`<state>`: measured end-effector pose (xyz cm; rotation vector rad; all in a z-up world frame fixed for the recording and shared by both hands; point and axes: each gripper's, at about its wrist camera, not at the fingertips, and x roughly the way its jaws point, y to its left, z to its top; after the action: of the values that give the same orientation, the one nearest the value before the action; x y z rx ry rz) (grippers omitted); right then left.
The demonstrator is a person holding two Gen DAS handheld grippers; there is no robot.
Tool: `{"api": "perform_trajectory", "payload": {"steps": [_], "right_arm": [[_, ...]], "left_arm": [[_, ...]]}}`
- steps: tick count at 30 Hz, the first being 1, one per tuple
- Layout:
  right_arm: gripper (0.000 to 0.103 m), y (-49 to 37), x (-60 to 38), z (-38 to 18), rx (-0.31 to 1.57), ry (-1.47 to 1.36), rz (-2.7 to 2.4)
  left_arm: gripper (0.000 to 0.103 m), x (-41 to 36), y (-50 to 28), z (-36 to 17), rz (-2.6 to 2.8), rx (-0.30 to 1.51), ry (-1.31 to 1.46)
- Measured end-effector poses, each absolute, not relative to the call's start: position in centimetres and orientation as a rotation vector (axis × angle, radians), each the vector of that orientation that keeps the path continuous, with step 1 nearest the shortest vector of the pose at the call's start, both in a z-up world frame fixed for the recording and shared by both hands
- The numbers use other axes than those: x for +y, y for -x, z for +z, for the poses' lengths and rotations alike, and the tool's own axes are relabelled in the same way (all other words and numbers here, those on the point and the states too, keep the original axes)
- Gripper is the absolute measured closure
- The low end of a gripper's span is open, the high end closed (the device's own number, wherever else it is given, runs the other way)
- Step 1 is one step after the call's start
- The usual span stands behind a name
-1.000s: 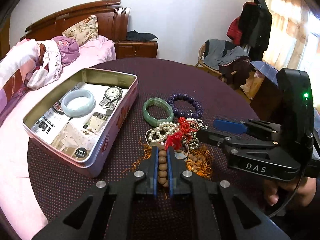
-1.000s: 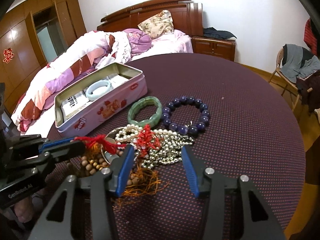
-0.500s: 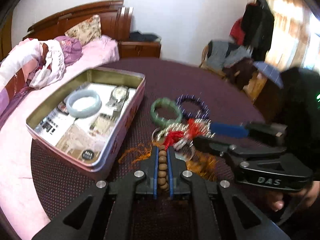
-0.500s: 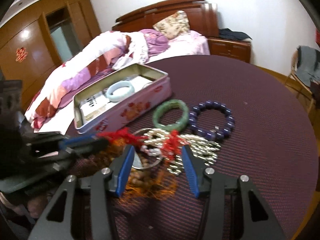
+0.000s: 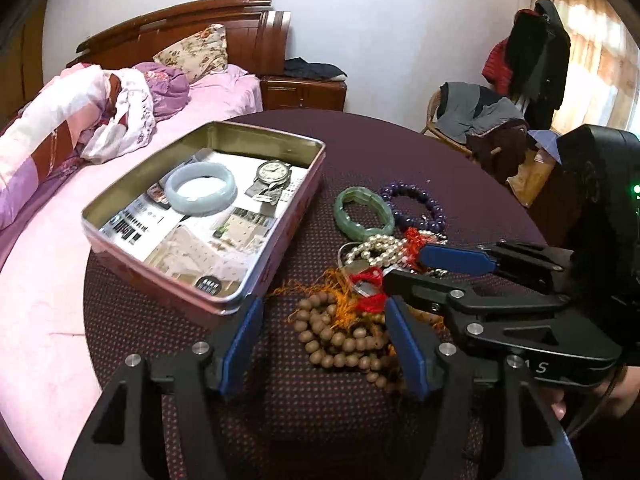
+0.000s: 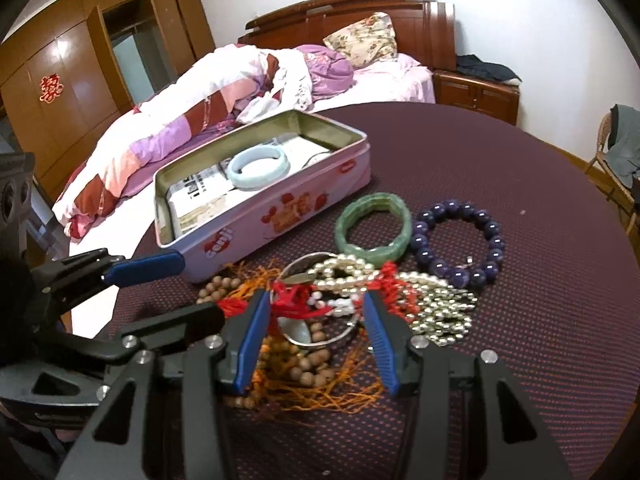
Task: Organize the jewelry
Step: 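Grasp the wooden bead string with the left gripper while the right gripper grasps a red tassel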
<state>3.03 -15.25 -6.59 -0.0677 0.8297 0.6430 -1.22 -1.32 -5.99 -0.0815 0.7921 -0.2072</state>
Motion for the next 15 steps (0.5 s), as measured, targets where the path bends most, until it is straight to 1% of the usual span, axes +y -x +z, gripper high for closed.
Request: {"api": "perform_trajectory", "payload": {"steps": [3,8,9,10,14,15], "right_arm": [[0.051,-2.8,-14.8,-6.8,0.835,0.079,0.651],[0.059,-3.1,-14.2,-7.2,0.864,0.073,0.675],[0.062,-3.2,-14.1,-7.4,0.877,0.059,0.689],[0.069,-3.3,-14.1,-7.6,0.888,0.048,0.707],[0.092,-3.1,-13.8,-7.6,0.884,0.041,0.742],[0.093,-2.9,-14.0,-7.3,0.860,0.027,0.740]], "left_arm": [[0.039,-1.2,1.5,-5.7,-0.194,0.771,0.071],[0.038,-1.2,1.6,-5.9,-0.180,0.764,0.062],[0.038,-1.2,1.6,-5.9,-0.177,0.763,0.060],[0.038,-1.1,1.6,-5.9,-0.176,0.763,0.058],[0.038,-1.3,1.8,-5.7,-0.177,0.755,0.047],[0.038,-1.2,1.9,-5.7,-0.178,0.751,0.045]]}}
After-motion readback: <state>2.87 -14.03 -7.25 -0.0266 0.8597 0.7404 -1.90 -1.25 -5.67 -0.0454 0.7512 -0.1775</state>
